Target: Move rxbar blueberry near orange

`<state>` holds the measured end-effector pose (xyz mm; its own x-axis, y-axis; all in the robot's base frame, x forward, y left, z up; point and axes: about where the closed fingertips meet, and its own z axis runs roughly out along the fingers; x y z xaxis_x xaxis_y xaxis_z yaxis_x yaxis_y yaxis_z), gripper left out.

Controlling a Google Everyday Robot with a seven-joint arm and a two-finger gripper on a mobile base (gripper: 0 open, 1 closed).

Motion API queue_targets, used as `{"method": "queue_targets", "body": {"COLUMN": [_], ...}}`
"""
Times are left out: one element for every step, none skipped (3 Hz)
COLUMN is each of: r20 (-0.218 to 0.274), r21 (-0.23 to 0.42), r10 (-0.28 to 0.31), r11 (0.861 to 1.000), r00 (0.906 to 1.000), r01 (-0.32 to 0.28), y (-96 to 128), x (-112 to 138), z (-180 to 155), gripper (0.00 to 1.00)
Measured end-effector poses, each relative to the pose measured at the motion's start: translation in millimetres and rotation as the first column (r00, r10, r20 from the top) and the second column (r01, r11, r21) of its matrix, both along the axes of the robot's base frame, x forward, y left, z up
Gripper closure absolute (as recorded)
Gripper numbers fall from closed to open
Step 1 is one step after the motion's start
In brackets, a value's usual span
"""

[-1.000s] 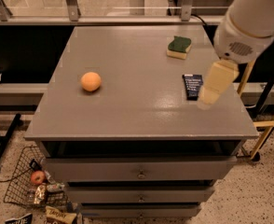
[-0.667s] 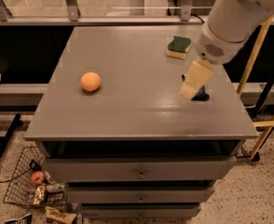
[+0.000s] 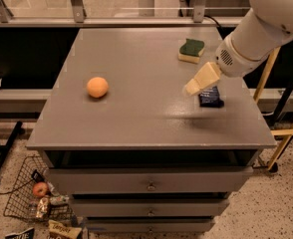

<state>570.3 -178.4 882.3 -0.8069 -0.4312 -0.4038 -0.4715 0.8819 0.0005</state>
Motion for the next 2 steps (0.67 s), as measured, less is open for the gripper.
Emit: {"method": "queue_targets", "body": {"r20": [-0.03,-0.077], "r21": [0.037,0.039], "r10": [-0.16,-0.254], "r11": [0.986,0.965], "r00": [0.9867,0.9641], "r01": [0.161,0.258], "y": [-6.9,-6.9], "x": [9.2,23.9], "z": [-7.0,-20.6], "gripper": [0.0,0.0]}}
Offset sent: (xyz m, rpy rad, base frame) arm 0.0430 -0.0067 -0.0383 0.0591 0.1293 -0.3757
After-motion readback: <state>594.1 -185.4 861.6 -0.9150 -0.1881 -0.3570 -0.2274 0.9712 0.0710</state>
